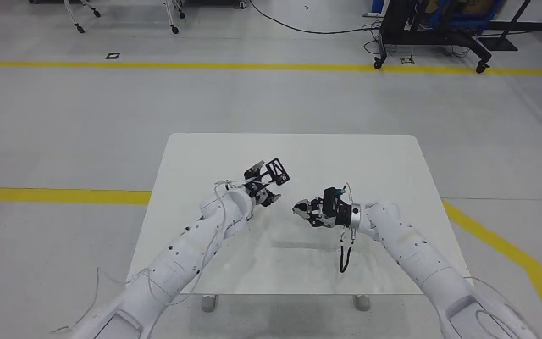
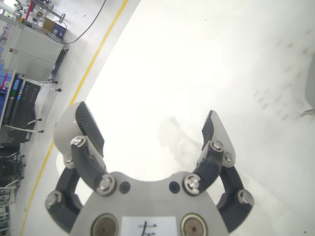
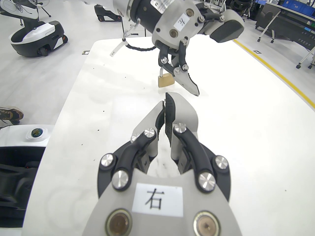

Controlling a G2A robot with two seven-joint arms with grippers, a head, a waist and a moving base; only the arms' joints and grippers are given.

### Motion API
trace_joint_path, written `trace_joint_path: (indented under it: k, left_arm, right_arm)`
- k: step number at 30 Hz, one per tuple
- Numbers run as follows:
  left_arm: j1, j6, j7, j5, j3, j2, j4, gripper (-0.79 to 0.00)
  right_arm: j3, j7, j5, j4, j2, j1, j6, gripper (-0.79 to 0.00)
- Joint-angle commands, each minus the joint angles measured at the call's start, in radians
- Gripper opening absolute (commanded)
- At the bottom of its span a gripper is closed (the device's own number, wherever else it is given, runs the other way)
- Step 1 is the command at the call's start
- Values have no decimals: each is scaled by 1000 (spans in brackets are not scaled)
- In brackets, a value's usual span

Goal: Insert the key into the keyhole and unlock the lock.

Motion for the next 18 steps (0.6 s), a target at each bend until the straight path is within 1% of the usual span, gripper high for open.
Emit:
trace_joint_path:
  k: [1, 3, 6, 8, 10, 11, 12, 14, 16, 18]
  left_arm:
    - [-10, -1, 15, 7, -1, -4, 31, 0]
    - [-13, 6, 36, -2, -16, -4, 45, 0]
    - [5, -6, 83, -68, -84, 8, 22, 0]
    - [41, -16, 116, -90, -152, 27, -27, 0]
    - [110, -31, 162, -83, -239, 56, -108, 0]
    - [160, -62, 191, -94, -288, 72, -158, 0]
    - [213, -115, 222, -132, -349, 89, -204, 0]
    - [313, -214, 270, -216, -494, 121, -270, 0]
    - [404, -316, 313, -319, -619, 145, -308, 0]
    - [469, -427, 349, -417, -714, 162, -320, 0]
  right_arm:
    - [0, 0, 0, 0, 0, 0, 0, -785]
    - [0, 0, 0, 0, 0, 0, 0, -785]
    - [0, 0, 0, 0, 0, 0, 0, -785]
    - [0, 0, 0, 0, 0, 0, 0, -785]
    - [0, 0, 0, 0, 0, 0, 0, -785]
    - [0, 0, 0, 0, 0, 0, 0, -785]
    - [0, 0, 0, 0, 0, 0, 0, -785]
    - [0, 0, 0, 0, 0, 0, 0, -785]
    - [6, -3, 31, -12, -1, -11, 5, -785]
    - [25, -46, 106, -23, -1, -21, -30, -785]
